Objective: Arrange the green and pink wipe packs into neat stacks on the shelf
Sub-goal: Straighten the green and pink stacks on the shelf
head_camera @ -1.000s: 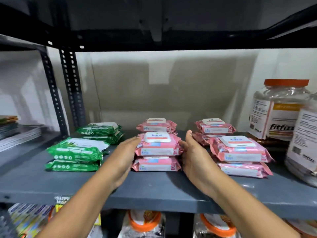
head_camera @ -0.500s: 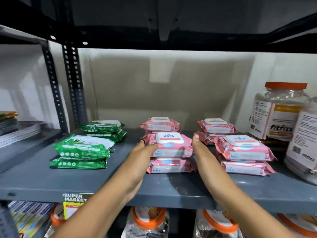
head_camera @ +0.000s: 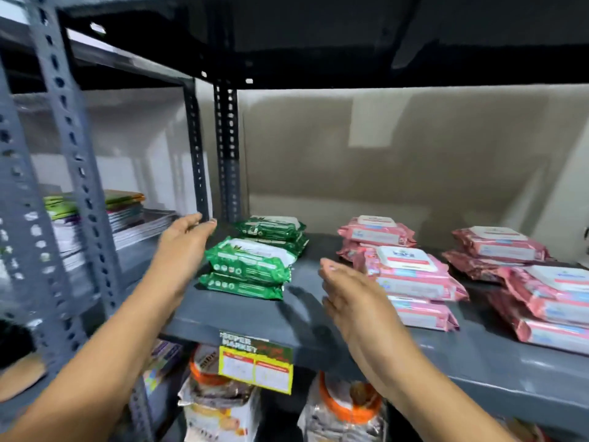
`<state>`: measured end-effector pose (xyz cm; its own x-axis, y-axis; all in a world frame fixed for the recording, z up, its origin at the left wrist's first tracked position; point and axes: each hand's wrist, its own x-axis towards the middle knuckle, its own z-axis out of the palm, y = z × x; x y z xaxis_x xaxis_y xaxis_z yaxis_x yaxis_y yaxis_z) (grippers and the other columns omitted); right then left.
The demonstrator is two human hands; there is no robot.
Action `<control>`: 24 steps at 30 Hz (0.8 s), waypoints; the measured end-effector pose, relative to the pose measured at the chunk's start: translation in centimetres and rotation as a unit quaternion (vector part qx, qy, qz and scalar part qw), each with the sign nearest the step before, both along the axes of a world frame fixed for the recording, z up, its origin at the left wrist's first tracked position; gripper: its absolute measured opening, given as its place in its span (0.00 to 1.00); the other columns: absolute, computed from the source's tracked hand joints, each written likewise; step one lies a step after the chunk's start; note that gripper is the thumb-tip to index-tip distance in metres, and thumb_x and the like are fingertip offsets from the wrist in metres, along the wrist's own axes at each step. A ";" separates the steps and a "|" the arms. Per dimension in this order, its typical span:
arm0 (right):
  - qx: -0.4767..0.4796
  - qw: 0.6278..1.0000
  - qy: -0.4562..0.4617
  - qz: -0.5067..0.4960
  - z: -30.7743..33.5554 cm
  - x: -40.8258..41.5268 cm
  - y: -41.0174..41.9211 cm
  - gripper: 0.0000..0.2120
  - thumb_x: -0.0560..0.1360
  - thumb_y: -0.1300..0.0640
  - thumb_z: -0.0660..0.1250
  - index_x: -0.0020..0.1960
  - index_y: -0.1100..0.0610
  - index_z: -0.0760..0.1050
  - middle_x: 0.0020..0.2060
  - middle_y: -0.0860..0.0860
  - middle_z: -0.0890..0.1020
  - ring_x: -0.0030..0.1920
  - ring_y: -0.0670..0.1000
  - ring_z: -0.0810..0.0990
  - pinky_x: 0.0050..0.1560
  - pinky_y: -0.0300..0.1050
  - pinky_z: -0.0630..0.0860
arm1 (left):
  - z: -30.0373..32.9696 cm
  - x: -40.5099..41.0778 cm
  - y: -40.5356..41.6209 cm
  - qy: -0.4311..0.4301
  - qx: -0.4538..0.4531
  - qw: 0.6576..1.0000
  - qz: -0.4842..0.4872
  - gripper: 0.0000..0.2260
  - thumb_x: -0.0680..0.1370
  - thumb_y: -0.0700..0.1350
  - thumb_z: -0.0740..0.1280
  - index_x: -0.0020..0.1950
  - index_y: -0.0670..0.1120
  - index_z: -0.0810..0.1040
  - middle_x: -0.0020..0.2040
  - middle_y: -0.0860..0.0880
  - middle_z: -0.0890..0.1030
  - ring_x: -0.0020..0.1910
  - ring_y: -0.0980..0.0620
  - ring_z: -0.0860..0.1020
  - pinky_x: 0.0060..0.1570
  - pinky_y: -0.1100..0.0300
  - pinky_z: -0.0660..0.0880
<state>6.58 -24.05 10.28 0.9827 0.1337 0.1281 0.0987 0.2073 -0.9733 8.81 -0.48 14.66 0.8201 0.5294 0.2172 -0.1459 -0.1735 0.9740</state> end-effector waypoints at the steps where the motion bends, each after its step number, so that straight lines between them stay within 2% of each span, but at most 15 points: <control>1: -0.017 1.000 0.016 -0.004 -0.3 0.8 1.3 0.05 0.74 0.52 0.72 0.46 0.53 0.82 0.46 0.45 0.85 0.49 0.44 0.80 0.56 0.43 0.72 | -0.3 0.5 0.7 0.028 0.013 0.999 -0.011 0.20 0.77 0.48 0.70 0.67 0.43 0.77 0.65 0.44 0.80 0.62 0.49 0.77 0.65 0.49 0.73; 2: -0.031 0.999 0.028 -0.014 -0.4 1.7 2.3 0.07 0.73 0.52 0.72 0.46 0.55 0.81 0.42 0.49 0.84 0.44 0.47 0.79 0.52 0.44 0.72 | -0.5 0.9 0.9 0.059 0.028 0.997 -0.033 0.22 0.76 0.50 0.71 0.67 0.42 0.77 0.65 0.44 0.80 0.62 0.48 0.77 0.63 0.52 0.73; 3: -0.028 0.999 0.036 -0.028 -0.3 2.4 3.1 0.09 0.71 0.51 0.72 0.46 0.57 0.81 0.42 0.52 0.84 0.44 0.51 0.80 0.51 0.47 0.72 | -0.8 1.4 1.2 0.092 0.043 0.993 -0.057 0.25 0.73 0.54 0.72 0.66 0.42 0.78 0.63 0.44 0.81 0.61 0.47 0.78 0.62 0.54 0.73; 6: 0.001 0.998 0.056 -0.041 0.6 4.2 5.2 0.11 0.77 0.58 0.65 0.51 0.65 0.82 0.46 0.61 0.86 0.47 0.61 0.84 0.48 0.49 0.78 | -1.3 2.1 1.6 0.159 0.061 0.977 -0.133 0.28 0.64 0.63 0.71 0.56 0.46 0.84 0.57 0.46 0.85 0.58 0.43 0.81 0.63 0.52 0.73; 8: 0.000 0.996 0.066 -0.052 0.9 5.2 6.9 0.12 0.79 0.61 0.62 0.54 0.66 0.82 0.51 0.64 0.86 0.49 0.62 0.85 0.54 0.58 0.80 | -1.4 2.7 2.3 0.166 0.045 0.970 -0.173 0.27 0.66 0.61 0.71 0.59 0.47 0.83 0.60 0.46 0.84 0.62 0.43 0.79 0.60 0.51 0.71; 11: -0.017 0.996 0.062 -0.064 1.0 6.2 9.8 0.11 0.81 0.62 0.61 0.53 0.63 0.82 0.47 0.62 0.87 0.49 0.62 0.85 0.60 0.64 0.78 | -1.4 3.7 3.9 0.155 0.055 0.967 -0.195 0.25 0.70 0.58 0.71 0.62 0.44 0.80 0.61 0.45 0.81 0.61 0.44 0.78 0.63 0.51 0.72; 13: -0.026 0.995 0.066 -0.071 1.1 6.4 11.5 0.11 0.81 0.63 0.61 0.51 0.63 0.82 0.44 0.61 0.88 0.50 0.64 0.86 0.59 0.66 0.79 | -1.4 4.3 5.6 0.148 0.056 0.965 -0.210 0.32 0.67 0.60 0.70 0.66 0.44 0.77 0.66 0.44 0.79 0.64 0.45 0.76 0.69 0.48 0.69; 15: -0.029 0.995 0.067 -0.071 1.1 6.1 12.6 0.10 0.80 0.63 0.62 0.52 0.63 0.82 0.45 0.60 0.88 0.51 0.63 0.86 0.60 0.64 0.79 | -1.5 4.6 6.9 0.137 0.055 0.964 -0.223 0.34 0.74 0.56 0.69 0.77 0.46 0.65 0.77 0.47 0.68 0.73 0.45 0.68 0.73 0.48 0.62; 17: -0.033 0.994 0.072 -0.071 0.8 5.5 13.8 0.09 0.80 0.63 0.63 0.54 0.64 0.81 0.47 0.60 0.88 0.51 0.61 0.86 0.61 0.62 0.78 | -2.0 5.1 8.2 0.122 0.066 0.964 -0.226 0.32 0.80 0.49 0.67 0.81 0.48 0.56 0.81 0.50 0.59 0.77 0.46 0.62 0.72 0.52 0.59; 20: -0.019 0.994 0.084 -0.069 0.0 4.7 15.0 0.09 0.80 0.63 0.64 0.57 0.64 0.79 0.51 0.61 0.87 0.54 0.62 0.85 0.63 0.62 0.78 | -2.9 5.1 9.5 0.114 0.094 0.961 -0.232 0.28 0.81 0.45 0.65 0.80 0.48 0.59 0.79 0.49 0.63 0.76 0.47 0.64 0.65 0.59 0.59; 24: -0.012 0.993 0.086 -0.081 -0.4 4.5 15.2 0.09 0.81 0.63 0.63 0.58 0.63 0.79 0.50 0.58 0.88 0.53 0.58 0.86 0.62 0.59 0.79 | -3.6 4.9 9.8 0.106 0.091 0.959 -0.247 0.26 0.81 0.45 0.65 0.78 0.46 0.64 0.78 0.48 0.66 0.74 0.46 0.67 0.64 0.58 0.62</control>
<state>11.08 -8.82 9.85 0.9987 -0.0269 -0.0441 -0.0387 0.1784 -0.9832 13.72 9.36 11.08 0.9970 0.0347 0.0689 -0.0551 -0.3041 0.9510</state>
